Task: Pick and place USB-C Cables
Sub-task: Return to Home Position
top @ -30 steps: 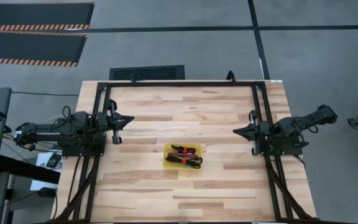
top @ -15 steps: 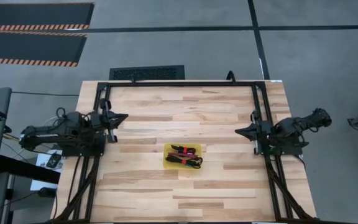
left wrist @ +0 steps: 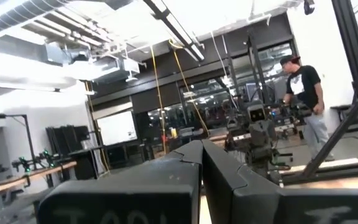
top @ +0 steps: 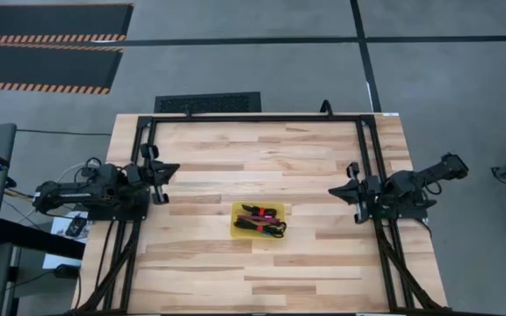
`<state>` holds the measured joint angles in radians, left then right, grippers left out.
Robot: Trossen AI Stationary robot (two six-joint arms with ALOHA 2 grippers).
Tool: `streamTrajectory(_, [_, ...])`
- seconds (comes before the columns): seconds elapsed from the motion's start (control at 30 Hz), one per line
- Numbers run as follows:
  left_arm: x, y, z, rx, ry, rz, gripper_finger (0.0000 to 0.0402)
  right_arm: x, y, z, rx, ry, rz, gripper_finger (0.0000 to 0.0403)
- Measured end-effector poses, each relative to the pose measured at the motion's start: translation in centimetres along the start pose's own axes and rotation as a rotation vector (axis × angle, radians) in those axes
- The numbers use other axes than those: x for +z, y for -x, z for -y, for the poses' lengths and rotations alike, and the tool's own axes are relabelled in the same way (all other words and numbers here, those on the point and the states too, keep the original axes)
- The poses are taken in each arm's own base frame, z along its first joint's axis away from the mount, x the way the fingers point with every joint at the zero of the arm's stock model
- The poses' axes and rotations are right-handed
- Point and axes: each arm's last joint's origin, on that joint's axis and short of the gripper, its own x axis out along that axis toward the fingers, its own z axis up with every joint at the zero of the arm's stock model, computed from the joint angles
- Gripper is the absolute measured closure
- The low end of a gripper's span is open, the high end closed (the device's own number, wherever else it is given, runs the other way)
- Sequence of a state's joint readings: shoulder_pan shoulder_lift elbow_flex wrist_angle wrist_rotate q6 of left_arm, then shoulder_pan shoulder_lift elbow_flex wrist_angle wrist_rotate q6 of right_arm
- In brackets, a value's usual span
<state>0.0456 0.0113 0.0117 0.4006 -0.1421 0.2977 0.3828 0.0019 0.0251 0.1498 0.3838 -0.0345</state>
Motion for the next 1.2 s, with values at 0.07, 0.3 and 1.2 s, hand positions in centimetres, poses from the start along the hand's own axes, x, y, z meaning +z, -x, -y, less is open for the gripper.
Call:
streamTrajectory(0.07, [0.0,0.0,0.0,0.002,-0.007,0.005,0.0402,-0.4,0.0,0.0,-0.006,0.003,-0.004,0.0401])
streamTrajectory(0.3, [-0.4,0.0,-0.4,0.145,-0.042,-0.074,0.0402,-0.5,-0.2,0.3,0.042,0.009,-0.009,0.0401])
streamTrajectory(1.2, [-0.8,0.1,-1.6,0.258,0.149,-0.099,0.0401,-1.5,-0.4,2.5,-0.101,0.041,-0.154,0.0401])
